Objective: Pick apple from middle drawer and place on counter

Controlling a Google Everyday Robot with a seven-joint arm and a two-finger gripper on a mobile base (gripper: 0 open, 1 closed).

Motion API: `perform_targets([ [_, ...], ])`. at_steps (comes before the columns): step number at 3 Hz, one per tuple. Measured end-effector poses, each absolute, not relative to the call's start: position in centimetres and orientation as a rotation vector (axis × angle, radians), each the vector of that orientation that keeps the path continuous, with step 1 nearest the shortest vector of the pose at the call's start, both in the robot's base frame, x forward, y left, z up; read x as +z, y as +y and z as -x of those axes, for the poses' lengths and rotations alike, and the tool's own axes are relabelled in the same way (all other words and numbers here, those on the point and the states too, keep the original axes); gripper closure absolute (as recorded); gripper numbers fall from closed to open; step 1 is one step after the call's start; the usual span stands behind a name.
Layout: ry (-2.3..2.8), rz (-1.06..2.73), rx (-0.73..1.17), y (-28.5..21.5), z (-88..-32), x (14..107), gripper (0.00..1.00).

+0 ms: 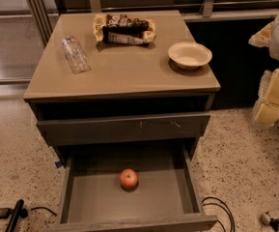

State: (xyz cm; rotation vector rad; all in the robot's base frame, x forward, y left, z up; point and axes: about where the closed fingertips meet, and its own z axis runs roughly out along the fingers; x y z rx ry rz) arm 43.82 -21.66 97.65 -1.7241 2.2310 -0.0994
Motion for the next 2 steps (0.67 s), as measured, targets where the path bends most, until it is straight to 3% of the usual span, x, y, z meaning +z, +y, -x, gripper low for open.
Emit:
perform_targets([
  [2,2.215,1.730,-0.080,-21.56,-43.71,97.11,0.00],
])
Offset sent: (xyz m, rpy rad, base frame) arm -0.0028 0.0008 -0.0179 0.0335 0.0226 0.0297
